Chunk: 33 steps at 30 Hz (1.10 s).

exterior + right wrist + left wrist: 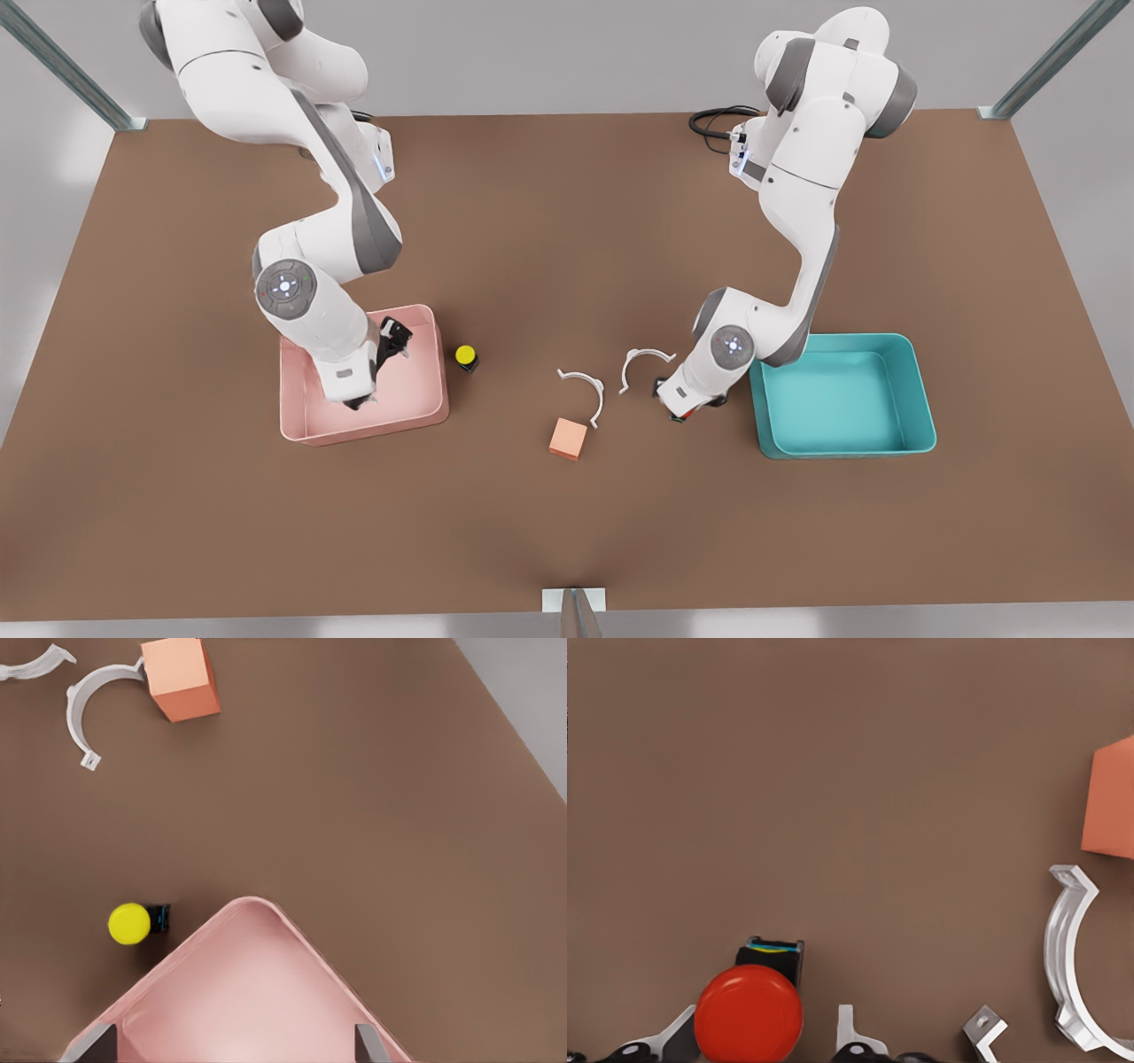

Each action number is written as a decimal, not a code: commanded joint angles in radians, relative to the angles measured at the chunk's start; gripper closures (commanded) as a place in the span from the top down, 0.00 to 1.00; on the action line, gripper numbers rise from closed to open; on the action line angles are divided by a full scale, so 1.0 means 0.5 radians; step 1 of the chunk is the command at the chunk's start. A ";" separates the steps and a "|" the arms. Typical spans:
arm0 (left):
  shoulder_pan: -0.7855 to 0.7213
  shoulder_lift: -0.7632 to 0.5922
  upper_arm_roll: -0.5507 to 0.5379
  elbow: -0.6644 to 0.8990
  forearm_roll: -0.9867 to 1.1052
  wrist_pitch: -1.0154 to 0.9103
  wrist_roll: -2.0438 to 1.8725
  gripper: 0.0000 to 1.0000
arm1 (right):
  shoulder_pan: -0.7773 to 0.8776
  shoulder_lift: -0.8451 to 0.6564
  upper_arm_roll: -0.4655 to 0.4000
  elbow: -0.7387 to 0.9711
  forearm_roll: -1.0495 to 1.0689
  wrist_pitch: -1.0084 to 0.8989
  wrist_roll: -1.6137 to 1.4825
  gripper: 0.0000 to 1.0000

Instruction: Place the red button in the blue storage box with the left arm, and place the yellow button in the pink storage box with the right arm

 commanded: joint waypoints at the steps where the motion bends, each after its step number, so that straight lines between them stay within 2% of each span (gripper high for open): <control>1: -0.003 -0.002 -0.001 0.000 -0.002 0.170 -0.009 0.73 | 0.011 0.021 0.074 0.002 0.003 0.090 -2.919 1.00; 3: -0.003 -0.002 -0.001 0.000 -0.002 0.170 -0.012 0.67 | 0.017 0.052 0.113 0.009 0.006 0.096 -2.938 1.00; 9: 0.001 -0.002 -0.001 0.003 -0.002 0.170 -0.012 0.50 | 0.020 0.067 0.172 -0.031 0.000 -0.020 -1.944 1.00; 14: 0.007 -0.091 0.002 0.000 -0.002 0.139 -0.018 0.49 | 0.140 0.174 0.172 -0.126 -0.010 0.152 -1.610 1.00; 17: 0.096 -0.327 0.020 -0.064 -0.002 -0.159 0.187 0.49 | 0.189 0.257 0.166 -0.123 -0.059 0.213 -1.429 1.00; 20: 0.353 -0.582 0.017 -0.295 -0.002 -0.260 0.604 0.49 | 0.173 0.346 0.144 -0.123 -0.059 0.284 -1.380 1.00; 24: 0.743 -0.689 0.011 -0.295 -0.033 -0.527 1.291 0.49 | 0.170 0.398 0.138 -0.197 -0.200 0.320 -1.165 1.00; 28: 0.961 -0.582 0.017 -0.285 -0.060 -0.524 1.721 0.49 | 0.155 0.460 0.138 -0.292 -0.289 0.333 -1.009 1.00; 33: 1.004 -0.324 0.020 -0.267 -0.057 -0.426 1.724 0.50 | 0.164 0.564 0.138 -0.289 -0.405 0.446 -0.950 1.00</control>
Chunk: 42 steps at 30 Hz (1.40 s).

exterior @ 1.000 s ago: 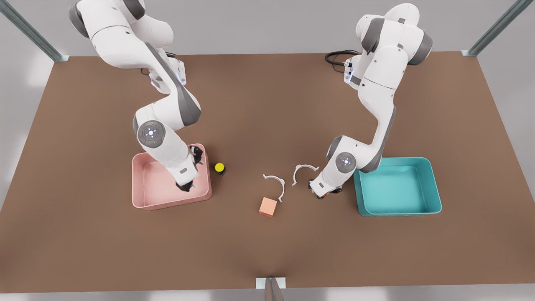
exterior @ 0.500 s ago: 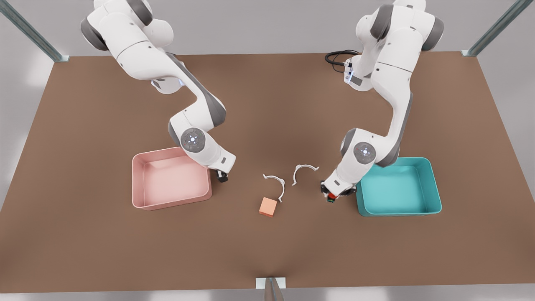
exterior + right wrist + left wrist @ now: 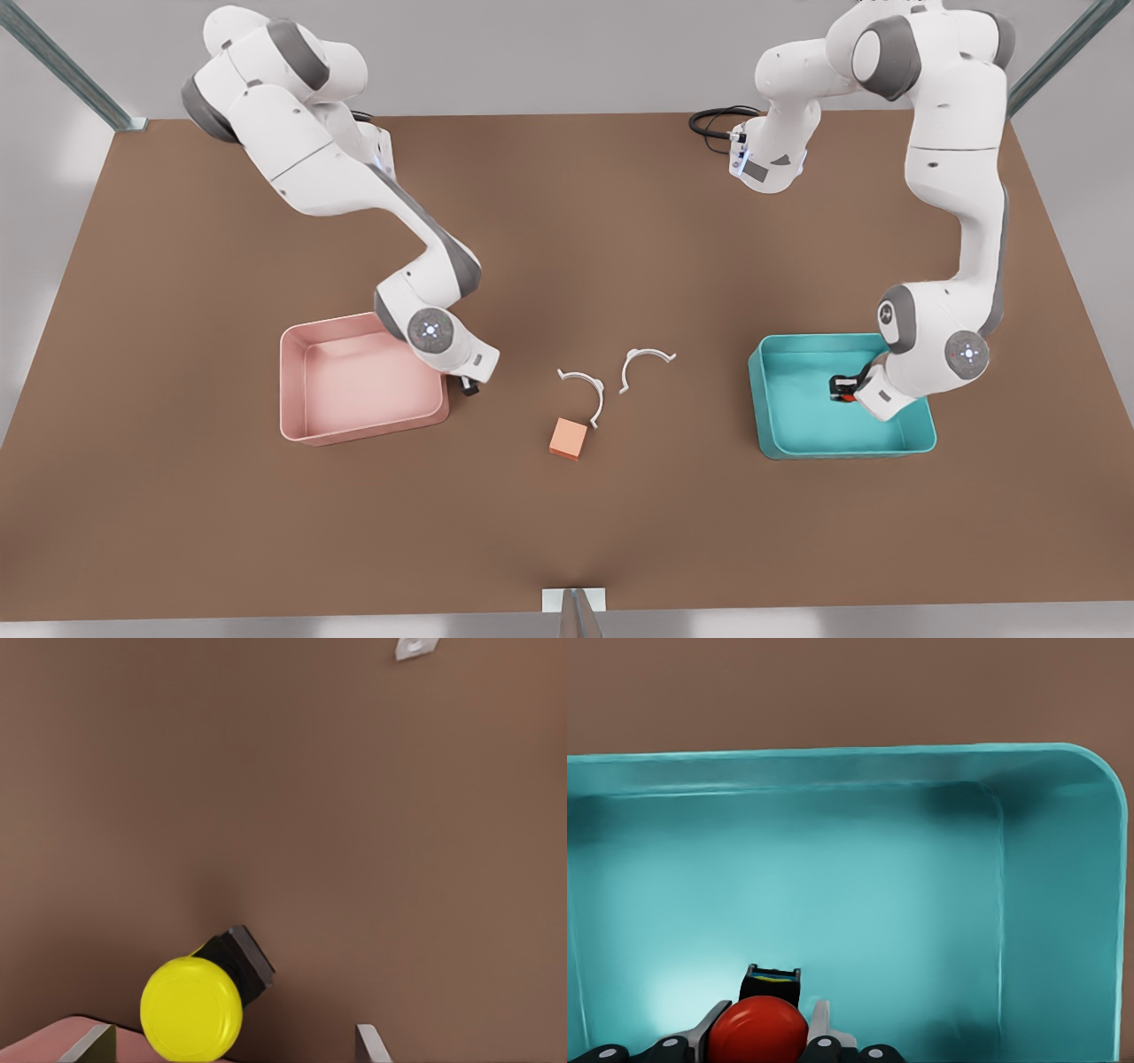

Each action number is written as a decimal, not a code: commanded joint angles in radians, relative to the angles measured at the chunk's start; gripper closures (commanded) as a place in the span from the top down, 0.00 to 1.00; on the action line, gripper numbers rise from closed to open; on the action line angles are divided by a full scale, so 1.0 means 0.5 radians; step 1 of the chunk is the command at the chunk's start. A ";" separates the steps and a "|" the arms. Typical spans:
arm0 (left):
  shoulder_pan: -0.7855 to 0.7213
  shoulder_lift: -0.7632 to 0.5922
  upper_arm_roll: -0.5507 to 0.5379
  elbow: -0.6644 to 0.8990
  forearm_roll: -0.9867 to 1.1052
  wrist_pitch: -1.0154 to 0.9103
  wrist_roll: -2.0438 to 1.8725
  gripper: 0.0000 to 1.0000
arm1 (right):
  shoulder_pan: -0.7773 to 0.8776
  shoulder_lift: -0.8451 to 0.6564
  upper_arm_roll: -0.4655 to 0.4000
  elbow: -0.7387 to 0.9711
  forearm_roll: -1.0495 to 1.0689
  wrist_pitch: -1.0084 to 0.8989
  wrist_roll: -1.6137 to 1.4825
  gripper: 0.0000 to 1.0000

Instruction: Place the red button in the blue storage box with the left arm, and place the yellow button in the pink storage box with the right arm

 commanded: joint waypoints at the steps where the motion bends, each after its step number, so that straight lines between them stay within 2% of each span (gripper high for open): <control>1: 0.007 0.024 0.000 0.002 -0.018 -0.001 0.919 0.50 | -0.003 0.053 0.000 -0.003 -0.087 0.133 0.190 1.00; 2: 0.007 0.024 0.000 0.002 -0.018 -0.004 0.919 0.81 | -0.006 0.059 0.000 -0.003 -0.117 0.139 0.190 1.00; 3: 0.007 0.024 -0.003 0.002 -0.018 -0.004 0.916 1.00 | -0.009 0.074 0.000 -0.006 -0.117 0.142 0.193 1.00; 6: -0.002 0.002 -0.003 0.002 -0.018 -0.028 0.913 1.00 | -0.006 0.099 0.000 -0.027 -0.124 0.200 0.190 1.00; 8: -0.014 -0.258 -0.012 0.020 -0.018 -0.218 0.861 1.00 | -0.003 0.117 0.000 -0.036 -0.133 0.243 0.190 1.00; 9: -0.069 -0.387 -0.021 0.219 -0.018 -0.549 0.466 1.00 | 0.000 0.114 0.000 -0.064 -0.170 0.246 0.193 1.00; 10: -0.079 -0.387 -0.024 0.483 -0.018 -0.840 0.217 1.00 | -0.003 0.102 0.000 -0.091 -0.191 0.246 0.190 1.00; 13: -0.076 -0.406 -0.037 1.020 -0.178 -1.240 -0.216 1.00 | -0.058 0.044 0.025 -0.230 -0.240 0.323 0.187 1.00; 14: -0.094 -0.485 -0.015 1.064 -0.175 -1.237 -0.219 1.00 | -0.058 0.044 0.025 -0.236 -0.240 0.326 0.187 1.00; 15: -0.339 -0.627 0.217 1.027 -0.154 -1.237 -0.213 1.00 | -0.058 0.047 0.025 -0.236 -0.240 0.341 0.187 1.00; 16: -0.435 -0.725 0.279 0.947 -0.074 -1.249 -0.213 1.00 | -0.052 0.053 0.025 -0.236 -0.240 0.354 0.190 1.00; 20: -0.444 -0.685 0.264 0.953 -0.074 -1.317 -0.201 1.00 | -0.031 0.071 0.025 -0.233 -0.243 0.409 0.190 0.99; 23: -0.456 -0.685 0.264 0.953 -0.074 -1.320 -0.198 1.00 | -0.024 0.077 0.031 -0.236 -0.311 0.427 0.190 0.80; 24: -0.459 -0.685 0.264 0.953 -0.074 -1.323 -0.198 1.00 | -0.024 0.077 0.031 -0.233 -0.311 0.427 0.190 0.68; 26: -0.468 -0.685 0.258 0.953 -0.074 -1.326 -0.201 1.00 | -0.024 0.077 0.031 -0.236 -0.311 0.427 0.190 0.57; 28: -0.468 -0.688 0.258 0.956 -0.074 -1.357 -0.198 1.00 | -0.024 0.077 0.034 -0.236 -0.311 0.427 0.187 0.39; 29: -0.468 -0.688 0.258 0.956 -0.074 -1.357 -0.198 1.00 | -0.028 0.077 0.034 -0.233 -0.311 0.427 0.187 0.33; 30: -0.468 -0.688 0.258 0.956 -0.074 -1.357 -0.198 1.00 | -0.028 0.077 0.034 -0.233 -0.311 0.427 0.187 0.31; 36: -0.471 -0.688 0.255 0.962 -0.074 -1.357 -0.201 1.00 | -0.101 -0.143 0.169 -0.165 -0.283 0.206 0.368 0.31; 37: -0.474 -0.688 0.255 0.962 -0.074 -1.357 -0.201 1.00 | -0.263 -0.174 0.319 -0.165 -0.188 0.146 0.429 0.32; 39: -0.475 -0.688 0.255 0.962 -0.074 -1.357 -0.198 1.00 | -0.432 -0.238 0.454 -0.168 -0.188 0.099 0.563 0.32; 42: -0.487 -0.685 0.258 0.962 -0.071 -1.357 -0.204 1.00 | -0.491 -0.478 0.467 -0.168 -0.109 -0.159 0.969 0.32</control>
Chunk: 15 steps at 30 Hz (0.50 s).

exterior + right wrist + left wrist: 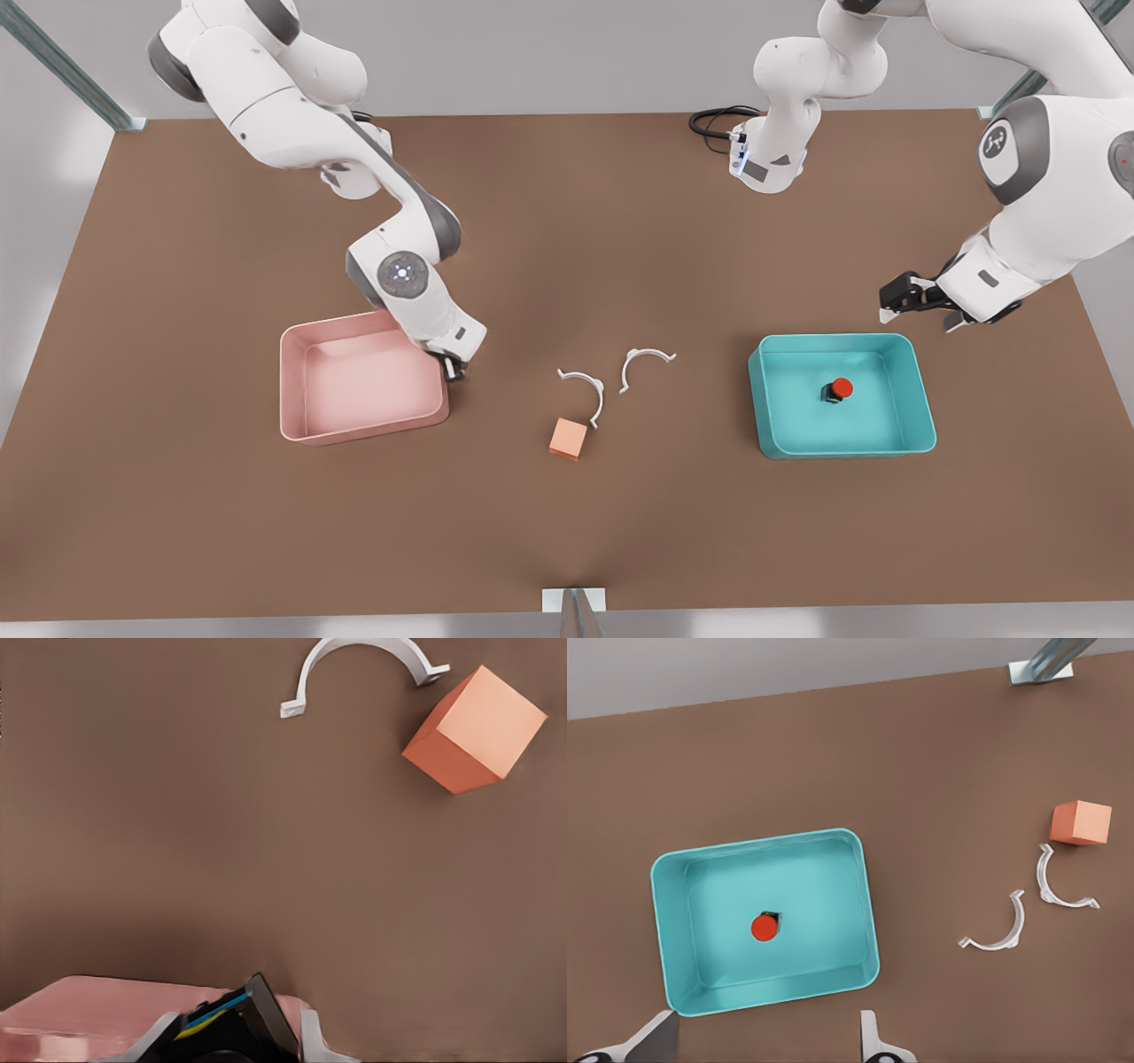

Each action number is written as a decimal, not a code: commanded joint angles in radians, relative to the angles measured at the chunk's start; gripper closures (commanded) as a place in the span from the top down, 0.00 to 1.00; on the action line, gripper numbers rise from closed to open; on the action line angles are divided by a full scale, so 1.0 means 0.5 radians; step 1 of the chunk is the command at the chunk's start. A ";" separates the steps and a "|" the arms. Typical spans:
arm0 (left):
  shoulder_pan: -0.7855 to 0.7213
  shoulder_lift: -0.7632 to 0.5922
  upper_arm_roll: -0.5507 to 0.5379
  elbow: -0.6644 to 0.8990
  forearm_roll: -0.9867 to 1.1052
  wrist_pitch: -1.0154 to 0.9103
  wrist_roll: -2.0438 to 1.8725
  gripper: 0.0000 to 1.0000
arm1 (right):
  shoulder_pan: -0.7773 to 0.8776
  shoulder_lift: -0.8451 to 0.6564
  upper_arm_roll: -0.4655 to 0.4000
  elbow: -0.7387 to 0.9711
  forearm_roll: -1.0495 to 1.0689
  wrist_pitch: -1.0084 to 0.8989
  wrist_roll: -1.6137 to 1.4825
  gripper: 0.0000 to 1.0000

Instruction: Place the red button in the blue storage box with the left arm, and place the yellow button in the pink storage box with the right arm

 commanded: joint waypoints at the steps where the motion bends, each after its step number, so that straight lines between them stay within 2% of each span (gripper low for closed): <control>1: -0.002 -0.001 -0.001 0.001 0.002 -0.009 -0.097 1.00 | -0.139 -0.061 0.070 -0.009 0.128 -0.281 0.652 0.32; 3: -0.005 -0.004 0.002 0.001 0.002 -0.006 -0.103 1.00 | -0.428 -0.061 0.242 -0.058 0.131 -0.351 0.732 0.32; 7: -0.041 0.011 0.002 0.001 0.002 -0.009 -0.109 1.00 | -0.603 -0.076 0.346 -0.220 0.131 -0.351 0.830 0.34; 8: -0.044 0.011 0.002 0.001 -0.001 -0.009 -0.113 1.00 | -0.615 -0.083 0.346 -0.257 0.128 -0.330 0.846 0.42; 10: -0.069 0.011 0.002 0.001 -0.001 -0.009 -0.113 1.00 | -0.621 -0.083 0.340 -0.294 0.122 -0.278 0.849 0.89; 11: -0.072 0.011 0.002 0.001 -0.001 -0.009 -0.116 1.00 | -0.630 -0.083 0.340 -0.309 0.122 -0.256 0.849 1.00; 15: -0.066 0.008 0.002 -0.003 -0.001 -0.024 -0.159 1.00 | -0.643 -0.083 0.337 -0.288 0.119 -0.266 0.846 1.00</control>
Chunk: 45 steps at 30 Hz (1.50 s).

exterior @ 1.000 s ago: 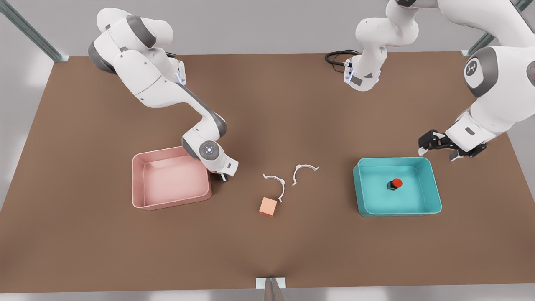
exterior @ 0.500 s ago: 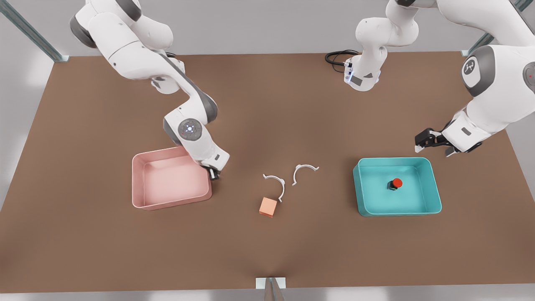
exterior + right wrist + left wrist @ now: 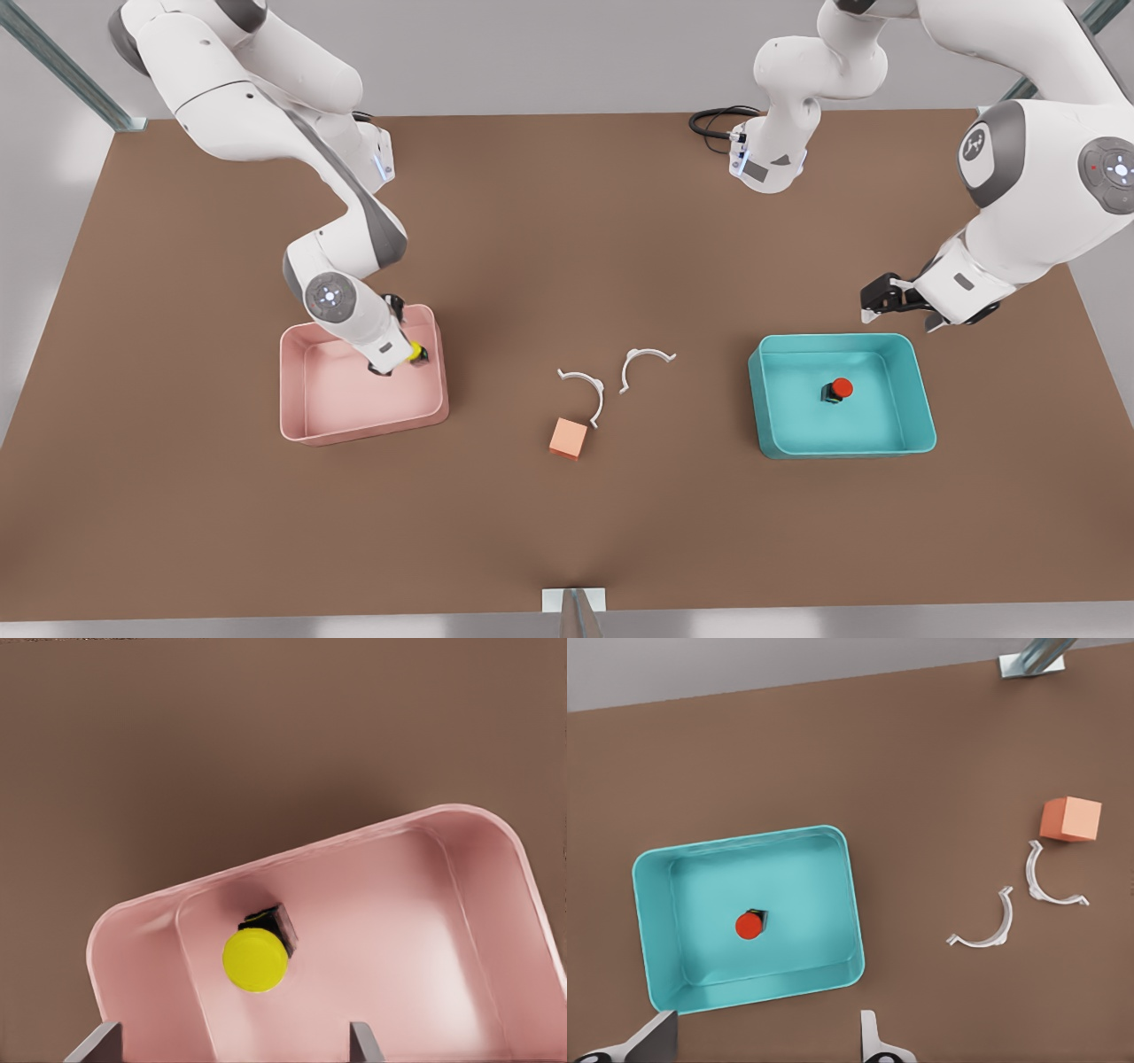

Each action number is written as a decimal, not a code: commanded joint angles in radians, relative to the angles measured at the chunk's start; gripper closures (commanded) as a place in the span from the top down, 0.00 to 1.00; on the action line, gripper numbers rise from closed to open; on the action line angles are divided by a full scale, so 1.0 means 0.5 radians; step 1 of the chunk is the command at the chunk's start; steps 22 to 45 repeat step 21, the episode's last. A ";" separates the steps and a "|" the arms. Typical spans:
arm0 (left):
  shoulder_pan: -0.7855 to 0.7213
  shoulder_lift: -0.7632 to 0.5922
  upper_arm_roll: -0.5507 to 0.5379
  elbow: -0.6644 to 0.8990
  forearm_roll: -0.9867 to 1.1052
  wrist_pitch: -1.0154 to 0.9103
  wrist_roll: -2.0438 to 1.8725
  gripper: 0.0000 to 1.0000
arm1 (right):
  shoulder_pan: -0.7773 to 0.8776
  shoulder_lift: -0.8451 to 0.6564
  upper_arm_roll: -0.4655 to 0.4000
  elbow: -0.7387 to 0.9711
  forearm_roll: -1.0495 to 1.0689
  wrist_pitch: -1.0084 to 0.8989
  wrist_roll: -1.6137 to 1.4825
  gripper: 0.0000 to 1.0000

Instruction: Place the red button in the blue storage box with the left arm, and place the yellow button in the pink storage box with the right arm

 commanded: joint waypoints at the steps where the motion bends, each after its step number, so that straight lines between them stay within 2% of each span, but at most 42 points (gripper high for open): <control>1: 0.000 -0.011 0.000 -0.003 0.002 -0.045 -0.095 1.00 | -0.004 -0.005 0.003 0.057 -0.002 -0.034 0.388 1.00; 4: 0.000 -0.018 0.003 0.000 0.002 -0.112 -0.113 1.00 | 0.018 -0.082 0.016 0.428 0.004 -0.316 0.474 1.00; 6: 0.000 -0.021 0.000 0.000 0.002 -0.122 -0.116 1.00 | 0.027 -0.306 -0.018 0.557 0.017 -0.313 0.820 1.00; 9: 0.006 -0.024 0.003 0.000 0.002 -0.122 -0.116 1.00 | 0.597 -0.468 -0.742 0.809 0.056 -0.377 1.508 1.00; 10: 0.006 -0.024 0.003 0.003 0.002 -0.122 -0.113 1.00 | 0.827 -0.554 -1.107 0.806 0.305 -0.475 1.772 1.00; 11: 0.006 -0.024 0.003 0.003 0.002 -0.122 -0.113 1.00 | 1.021 -0.582 -1.392 0.800 0.431 -0.540 1.882 1.00; 14: 0.006 -0.024 0.003 0.003 0.002 -0.122 -0.113 1.00 | 1.132 -0.606 -1.681 0.788 0.514 -0.742 2.057 1.00; 21: 0.009 -0.021 0.006 0.003 0.002 -0.119 -0.110 1.00 | 1.138 -0.563 -1.669 0.797 0.514 -0.746 2.269 1.00; 45: 0.009 -0.021 0.006 0.003 0.002 -0.119 -0.110 1.00 | 1.138 -0.563 -1.669 0.797 0.514 -0.746 2.269 1.00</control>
